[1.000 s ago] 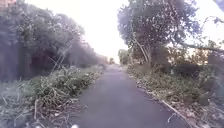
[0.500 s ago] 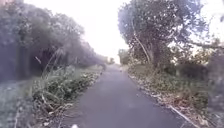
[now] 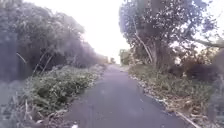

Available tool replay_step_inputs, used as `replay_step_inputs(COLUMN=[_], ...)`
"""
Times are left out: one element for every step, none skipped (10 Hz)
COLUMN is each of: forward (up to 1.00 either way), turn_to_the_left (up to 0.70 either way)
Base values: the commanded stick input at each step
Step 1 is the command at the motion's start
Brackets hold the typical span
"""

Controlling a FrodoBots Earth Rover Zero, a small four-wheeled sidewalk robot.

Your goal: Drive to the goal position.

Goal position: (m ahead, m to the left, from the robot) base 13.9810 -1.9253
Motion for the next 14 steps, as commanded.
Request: replay_step_inputs(forward=[0.45, 0.45, 0.45, 0.45, 0.45, 0.45, 0.45, 0.45, 0.45, 0.45, 0.45, 0.45, 0.45, 0.45], turn_to_the_left=[0.00, 0.00, 0.00, 0.00, 0.00, 0.00, 0.00, 0.00, 0.00, 0.00, 0.00, 0.00, 0.00, 0.00])
